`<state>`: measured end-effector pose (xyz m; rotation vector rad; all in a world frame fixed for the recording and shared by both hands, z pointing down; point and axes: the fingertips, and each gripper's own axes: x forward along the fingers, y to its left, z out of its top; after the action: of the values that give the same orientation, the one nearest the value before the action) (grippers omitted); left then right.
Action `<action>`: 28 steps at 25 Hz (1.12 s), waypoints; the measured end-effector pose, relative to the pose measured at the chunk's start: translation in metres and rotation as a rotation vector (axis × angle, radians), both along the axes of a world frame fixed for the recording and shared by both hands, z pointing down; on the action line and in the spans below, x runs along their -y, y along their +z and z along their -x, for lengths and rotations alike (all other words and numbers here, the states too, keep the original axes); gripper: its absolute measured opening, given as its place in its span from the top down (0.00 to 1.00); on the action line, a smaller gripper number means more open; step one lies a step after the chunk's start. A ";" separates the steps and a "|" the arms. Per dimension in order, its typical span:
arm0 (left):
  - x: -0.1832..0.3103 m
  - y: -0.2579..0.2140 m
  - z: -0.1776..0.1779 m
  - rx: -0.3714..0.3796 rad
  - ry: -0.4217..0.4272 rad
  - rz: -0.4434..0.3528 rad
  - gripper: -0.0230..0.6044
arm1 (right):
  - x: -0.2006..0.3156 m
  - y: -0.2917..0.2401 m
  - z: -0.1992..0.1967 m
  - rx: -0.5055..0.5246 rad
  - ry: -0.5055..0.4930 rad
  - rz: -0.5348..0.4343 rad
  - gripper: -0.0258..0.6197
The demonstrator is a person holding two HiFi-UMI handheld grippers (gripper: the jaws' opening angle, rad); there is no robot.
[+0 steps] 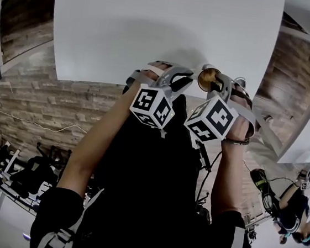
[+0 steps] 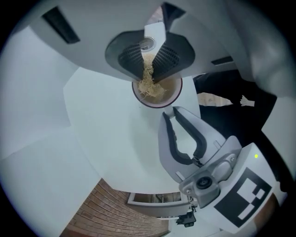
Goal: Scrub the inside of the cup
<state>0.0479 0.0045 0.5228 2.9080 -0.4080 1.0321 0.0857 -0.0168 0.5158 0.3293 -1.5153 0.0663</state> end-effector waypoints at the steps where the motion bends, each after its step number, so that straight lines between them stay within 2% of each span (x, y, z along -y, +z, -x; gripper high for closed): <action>1: 0.000 0.000 0.000 -0.003 -0.004 0.004 0.87 | 0.002 0.001 0.000 0.001 0.018 -0.015 0.90; 6: 0.000 -0.001 -0.001 -0.007 -0.018 0.006 0.87 | 0.006 0.007 0.001 -0.008 0.080 -0.050 0.90; 16: -0.001 -0.002 0.000 -0.011 -0.053 -0.002 0.87 | 0.004 0.025 0.015 -0.005 0.185 -0.030 0.90; 23: -0.001 -0.002 -0.003 -0.003 -0.063 -0.003 0.87 | 0.009 0.011 0.012 0.141 0.336 -0.031 0.90; 28: -0.001 -0.001 -0.001 -0.010 -0.077 0.007 0.87 | 0.008 -0.003 0.017 0.240 0.399 -0.030 0.90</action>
<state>0.0485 0.0055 0.5220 2.8654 -0.5109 1.0058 0.0686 -0.0249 0.5125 0.6632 -1.6684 0.4113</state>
